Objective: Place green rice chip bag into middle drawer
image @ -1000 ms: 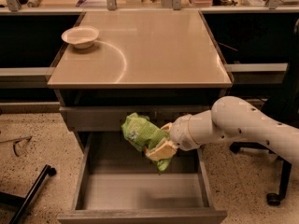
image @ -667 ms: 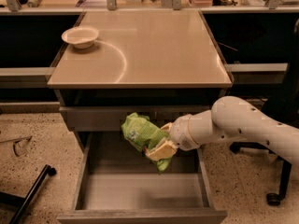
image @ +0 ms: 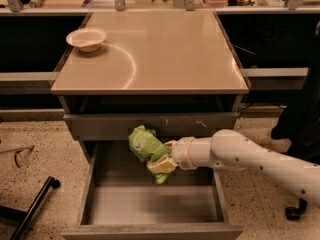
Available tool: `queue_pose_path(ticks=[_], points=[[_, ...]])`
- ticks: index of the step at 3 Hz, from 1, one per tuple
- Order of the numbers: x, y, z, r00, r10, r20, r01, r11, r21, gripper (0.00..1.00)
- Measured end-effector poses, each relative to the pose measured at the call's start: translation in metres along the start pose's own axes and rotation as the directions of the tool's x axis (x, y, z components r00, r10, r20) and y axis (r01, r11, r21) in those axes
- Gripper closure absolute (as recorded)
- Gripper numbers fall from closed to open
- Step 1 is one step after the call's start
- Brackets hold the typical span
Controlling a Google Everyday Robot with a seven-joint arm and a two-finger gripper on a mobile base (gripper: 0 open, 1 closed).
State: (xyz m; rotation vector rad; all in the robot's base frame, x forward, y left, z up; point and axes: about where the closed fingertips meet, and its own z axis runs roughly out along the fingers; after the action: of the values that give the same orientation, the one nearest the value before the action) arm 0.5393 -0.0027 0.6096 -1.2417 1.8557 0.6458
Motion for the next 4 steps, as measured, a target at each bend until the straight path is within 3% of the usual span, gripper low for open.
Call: queue_pose_path(ticks=[1,2,4], points=[[0.023,-0.013,0.030,0.997,0.014,0.073,-0.021,0.9955,0.093,1.00],[0.023,-0.028,0.032,0.996,0.024,0.091,-0.037,0.9882,0.148,1.00],[0.035,-0.025,0.044,0.996,0.046,0.083,-0.057,0.9888,0.138,1.00]])
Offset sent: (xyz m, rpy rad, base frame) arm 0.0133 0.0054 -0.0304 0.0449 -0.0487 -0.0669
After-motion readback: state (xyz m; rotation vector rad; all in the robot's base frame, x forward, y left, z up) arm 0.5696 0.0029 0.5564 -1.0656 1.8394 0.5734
